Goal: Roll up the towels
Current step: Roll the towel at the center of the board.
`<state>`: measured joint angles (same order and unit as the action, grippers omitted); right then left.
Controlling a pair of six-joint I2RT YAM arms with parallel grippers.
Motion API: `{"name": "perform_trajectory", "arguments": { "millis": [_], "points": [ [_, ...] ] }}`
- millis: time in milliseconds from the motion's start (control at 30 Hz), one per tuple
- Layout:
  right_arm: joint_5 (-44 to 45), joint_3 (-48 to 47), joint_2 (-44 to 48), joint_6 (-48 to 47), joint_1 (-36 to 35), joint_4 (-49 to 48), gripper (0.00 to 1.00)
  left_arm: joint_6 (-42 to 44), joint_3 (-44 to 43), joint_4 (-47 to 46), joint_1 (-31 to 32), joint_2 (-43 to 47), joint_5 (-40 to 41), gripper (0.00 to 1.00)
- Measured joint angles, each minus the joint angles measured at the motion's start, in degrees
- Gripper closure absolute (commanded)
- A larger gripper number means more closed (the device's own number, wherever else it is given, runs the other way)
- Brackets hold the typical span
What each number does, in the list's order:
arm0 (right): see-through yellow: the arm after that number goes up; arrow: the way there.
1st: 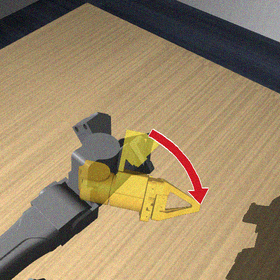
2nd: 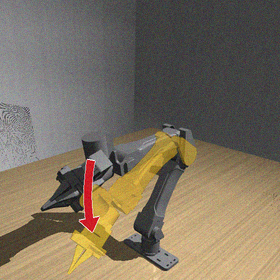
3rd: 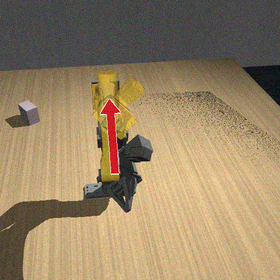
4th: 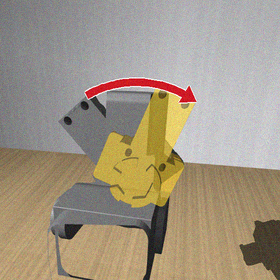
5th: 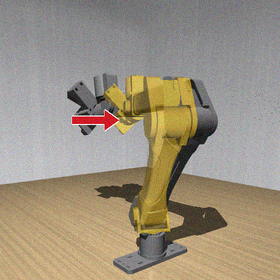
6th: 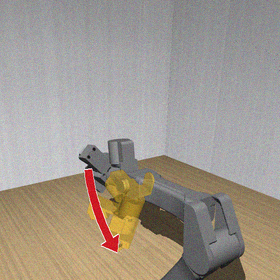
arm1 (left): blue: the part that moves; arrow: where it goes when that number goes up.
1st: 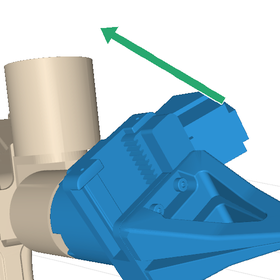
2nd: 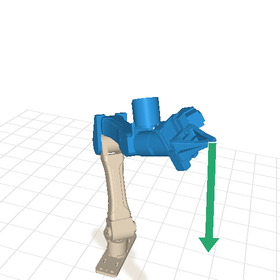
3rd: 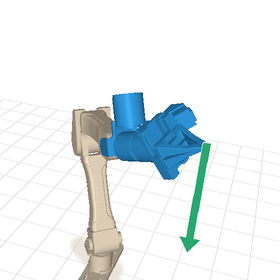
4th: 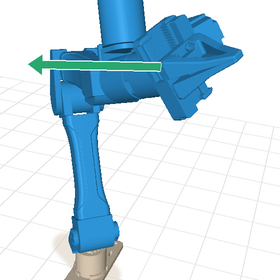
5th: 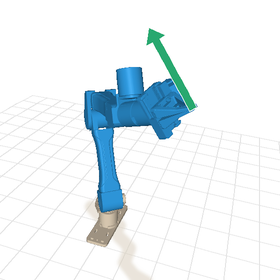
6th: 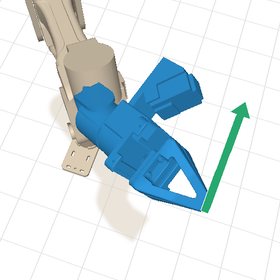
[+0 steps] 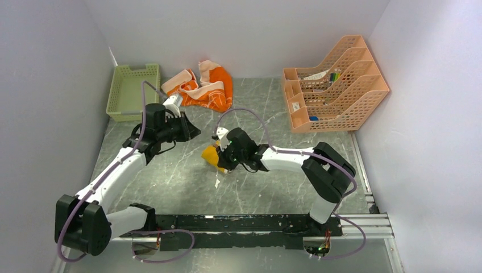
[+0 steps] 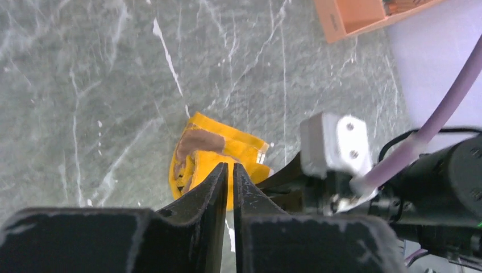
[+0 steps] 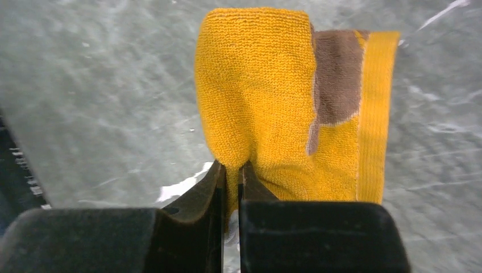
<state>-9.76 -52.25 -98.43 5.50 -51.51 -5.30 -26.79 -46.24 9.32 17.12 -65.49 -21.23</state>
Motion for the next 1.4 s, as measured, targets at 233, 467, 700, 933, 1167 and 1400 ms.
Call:
{"name": "perform_trajectory", "arguments": {
  "millis": [233, 467, 700, 933, 1167, 1400],
  "points": [
    [-18.36, -0.15, -1.01, 10.21, 9.40, -2.05, 1.00, -0.35, 4.87, -0.46, 0.66, -3.89, -2.64, 0.82],
    [-31.21, -1.33, -7.82, 17.88, 17.68, -6.19, 1.00, -2.71, 7.04, -4.63, 2.89, -7.17, -3.50, 0.68],
    [-39.45, -2.14, -12.94, 24.68, 21.68, -11.82, 1.00, -6.49, 9.60, -10.60, 6.01, -10.27, -3.06, 0.07],
    [-46.38, -1.90, -18.82, 33.92, 25.66, -21.73, 1.00, -11.96, 17.29, -18.03, 6.19, -10.34, -2.32, 0.00],
    [-49.29, -0.96, -21.31, 39.52, 26.23, -28.50, 1.00, -20.55, 22.14, -35.43, 6.32, -17.88, -3.72, 0.00],
    [-50.90, 1.70, -23.23, 46.25, 27.26, -37.75, 1.00, -26.93, 22.14, -52.65, 8.26, -28.46, -4.79, 0.00]
  ]
}}
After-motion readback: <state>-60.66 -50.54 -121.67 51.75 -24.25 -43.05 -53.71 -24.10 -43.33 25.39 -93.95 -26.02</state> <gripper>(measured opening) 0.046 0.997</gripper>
